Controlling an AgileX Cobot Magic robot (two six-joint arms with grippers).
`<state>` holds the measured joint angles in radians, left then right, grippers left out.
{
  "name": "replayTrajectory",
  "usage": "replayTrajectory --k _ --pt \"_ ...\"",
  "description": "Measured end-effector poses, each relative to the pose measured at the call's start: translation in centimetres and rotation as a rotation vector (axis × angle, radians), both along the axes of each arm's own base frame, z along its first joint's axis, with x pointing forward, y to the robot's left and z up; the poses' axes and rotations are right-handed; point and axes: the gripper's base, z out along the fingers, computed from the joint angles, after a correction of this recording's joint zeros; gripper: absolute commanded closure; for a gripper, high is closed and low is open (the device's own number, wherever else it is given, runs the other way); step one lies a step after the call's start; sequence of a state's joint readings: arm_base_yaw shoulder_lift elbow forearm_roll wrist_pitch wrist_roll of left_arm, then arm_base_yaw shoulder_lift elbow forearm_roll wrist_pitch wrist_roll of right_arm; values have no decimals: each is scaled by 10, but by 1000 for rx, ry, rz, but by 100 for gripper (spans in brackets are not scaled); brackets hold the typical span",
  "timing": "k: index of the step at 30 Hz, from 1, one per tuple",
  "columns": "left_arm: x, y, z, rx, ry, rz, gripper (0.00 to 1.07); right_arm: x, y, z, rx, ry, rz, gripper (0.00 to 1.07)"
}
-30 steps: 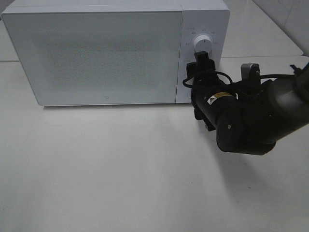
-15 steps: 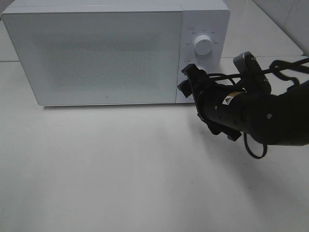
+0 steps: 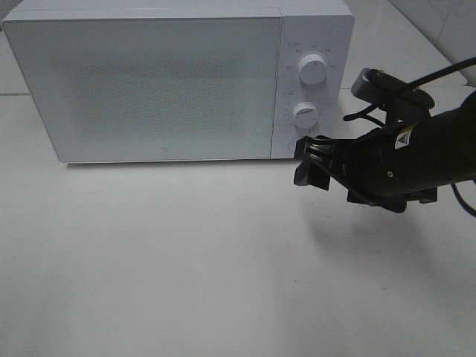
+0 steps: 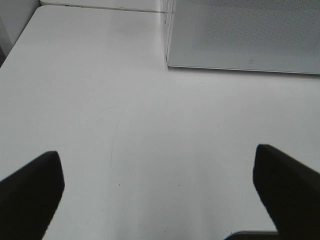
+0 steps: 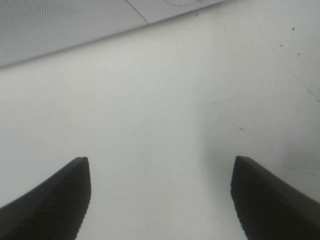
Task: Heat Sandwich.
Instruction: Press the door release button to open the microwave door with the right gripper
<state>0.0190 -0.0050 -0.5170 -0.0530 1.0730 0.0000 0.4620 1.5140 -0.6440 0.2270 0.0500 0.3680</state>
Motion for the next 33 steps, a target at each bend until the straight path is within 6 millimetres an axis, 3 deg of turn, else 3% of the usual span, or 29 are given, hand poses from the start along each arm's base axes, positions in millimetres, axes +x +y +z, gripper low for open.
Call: replayTrajectory --k 10,18,26,33 --pt "0 0 0 0 0 0 10 -7 -6 28 -320 170 373 31" --pt "0 0 0 0 0 0 10 -19 -12 53 -368 155 481 31" --pt "0 0 0 0 0 0 10 -49 -26 93 -368 78 500 31" --pt "0 0 0 0 0 0 10 -88 -47 132 -355 -44 483 31"
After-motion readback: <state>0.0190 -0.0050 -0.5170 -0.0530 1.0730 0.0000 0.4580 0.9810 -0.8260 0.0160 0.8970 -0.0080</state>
